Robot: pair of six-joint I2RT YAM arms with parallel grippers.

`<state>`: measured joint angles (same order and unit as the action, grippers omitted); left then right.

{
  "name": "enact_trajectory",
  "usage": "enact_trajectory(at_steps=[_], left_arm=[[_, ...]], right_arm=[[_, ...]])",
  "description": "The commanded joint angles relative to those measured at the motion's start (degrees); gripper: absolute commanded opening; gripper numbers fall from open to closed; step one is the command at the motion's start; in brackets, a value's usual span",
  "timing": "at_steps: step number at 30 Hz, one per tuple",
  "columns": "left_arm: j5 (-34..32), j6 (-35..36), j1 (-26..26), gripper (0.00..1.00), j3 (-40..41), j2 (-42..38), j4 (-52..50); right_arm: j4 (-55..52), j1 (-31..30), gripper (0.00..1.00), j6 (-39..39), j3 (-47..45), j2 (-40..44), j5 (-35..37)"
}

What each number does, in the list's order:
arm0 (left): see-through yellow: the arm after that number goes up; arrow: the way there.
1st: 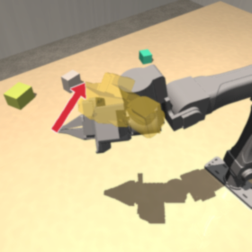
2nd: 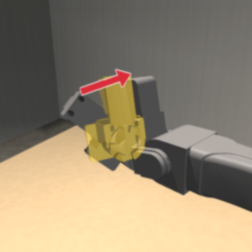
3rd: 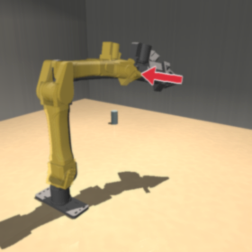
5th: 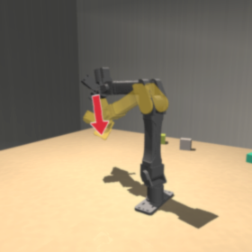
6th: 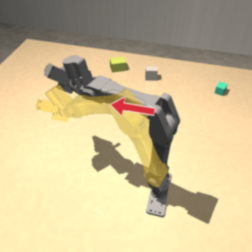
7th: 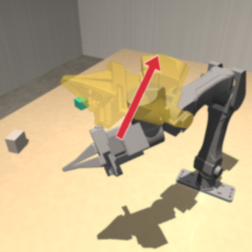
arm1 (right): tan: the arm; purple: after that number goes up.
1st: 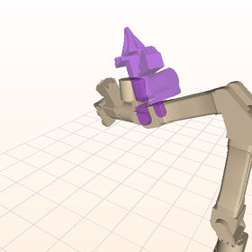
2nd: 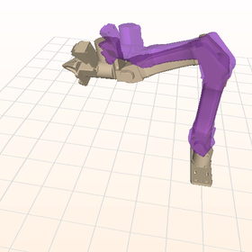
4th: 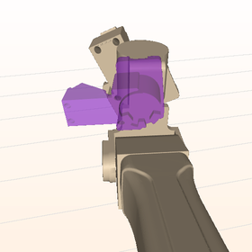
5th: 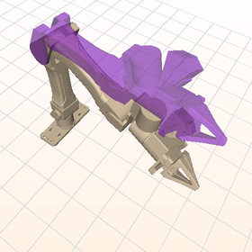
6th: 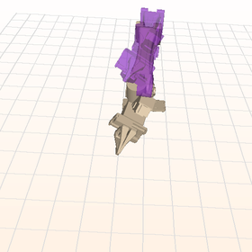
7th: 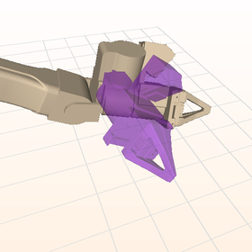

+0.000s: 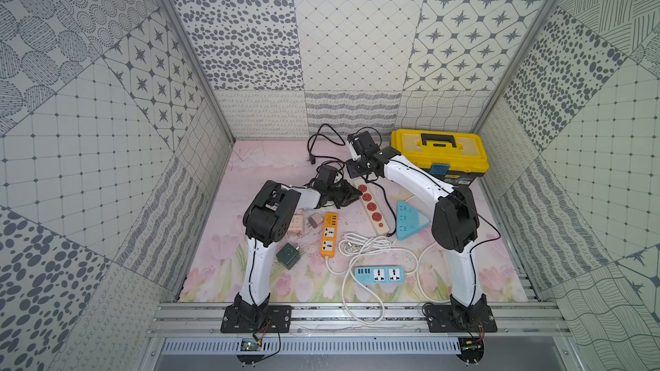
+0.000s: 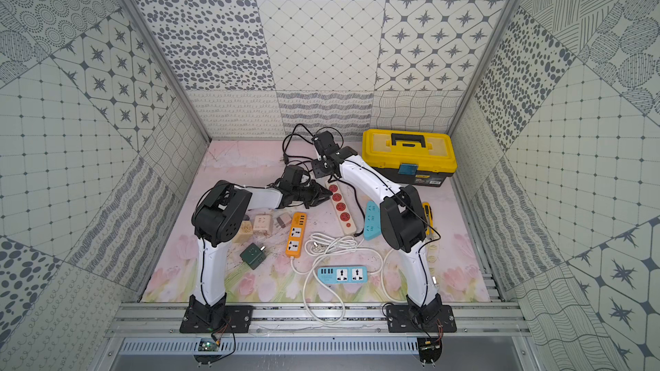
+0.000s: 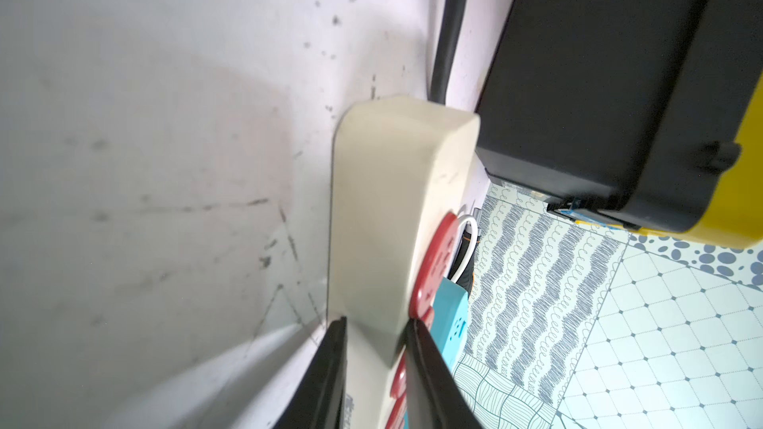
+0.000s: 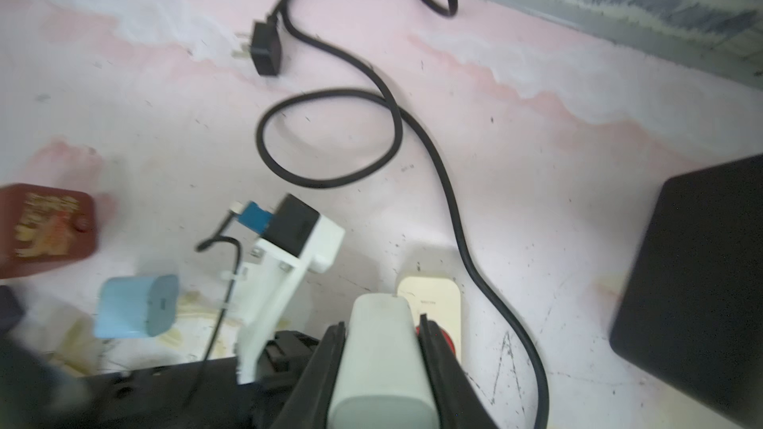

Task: Pull the plug off the socket
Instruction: Remove the plug from the socket, then place the plug at the center of the board.

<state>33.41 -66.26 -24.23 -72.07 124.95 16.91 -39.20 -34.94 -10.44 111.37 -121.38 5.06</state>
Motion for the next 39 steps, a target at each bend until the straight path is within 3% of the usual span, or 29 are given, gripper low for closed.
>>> enact_trajectory(at_steps=[1,10,17,21,25,30,33,39], left_arm=[[-21.4,-0.2,0.5,0.27,1.4,2.9,-22.4],[-11.9,7.2,0.5,0.33,1.7,-3.9,-13.2],[-1.4,14.1,1.8,0.37,6.7,-15.0,-0.2],[-2.4,21.1,2.4,0.37,13.1,-24.5,1.2],[-9.2,27.4,2.5,0.37,22.6,-36.1,1.4],[-17.9,31.7,3.8,0.40,37.4,-49.6,8.8],[-21.5,30.4,5.5,0.57,44.3,-55.0,12.9],[-22.9,27.9,8.0,0.70,51.2,-63.1,15.5]], right_arm=[[-0.7,2.9,0.12,-1.1,-3.8,3.0,-3.5],[20.1,4.9,0.13,-4.6,-35.7,27.1,-5.7],[29.6,6.6,0.14,-9.0,-50.5,39.8,-12.1],[37.2,8.2,0.14,-13.0,-57.0,43.2,-20.4],[48.2,9.7,0.14,-20.1,-61.9,42.2,-30.0],[64.8,9.5,0.15,-31.2,-64.7,34.5,-39.5],[70.1,8.5,0.15,-35.0,-64.1,28.9,-41.4],[68.0,3.9,0.16,-34.9,-57.8,19.2,-39.4]])
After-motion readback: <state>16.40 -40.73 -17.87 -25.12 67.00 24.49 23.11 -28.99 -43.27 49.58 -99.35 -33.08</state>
